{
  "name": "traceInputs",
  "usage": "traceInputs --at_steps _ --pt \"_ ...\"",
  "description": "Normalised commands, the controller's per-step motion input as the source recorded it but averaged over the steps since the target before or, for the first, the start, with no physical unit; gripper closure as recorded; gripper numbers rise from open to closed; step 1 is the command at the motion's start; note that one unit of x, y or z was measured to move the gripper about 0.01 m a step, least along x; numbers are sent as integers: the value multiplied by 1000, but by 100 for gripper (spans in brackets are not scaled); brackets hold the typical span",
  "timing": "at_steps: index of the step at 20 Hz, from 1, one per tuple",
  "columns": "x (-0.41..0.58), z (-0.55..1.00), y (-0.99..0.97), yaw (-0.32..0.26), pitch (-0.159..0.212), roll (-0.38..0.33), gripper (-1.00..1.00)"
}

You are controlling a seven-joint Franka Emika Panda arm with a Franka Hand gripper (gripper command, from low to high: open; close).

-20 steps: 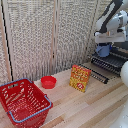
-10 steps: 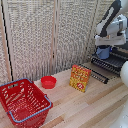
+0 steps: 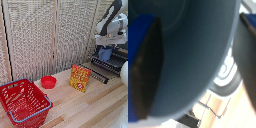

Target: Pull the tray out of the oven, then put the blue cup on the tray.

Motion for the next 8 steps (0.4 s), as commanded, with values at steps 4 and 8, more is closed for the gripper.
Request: traceInputs --at_steps 4,8 --pt "51 621 0 -58 55 -31 -100" --pt "85 644 0 -148 75 7 -100"
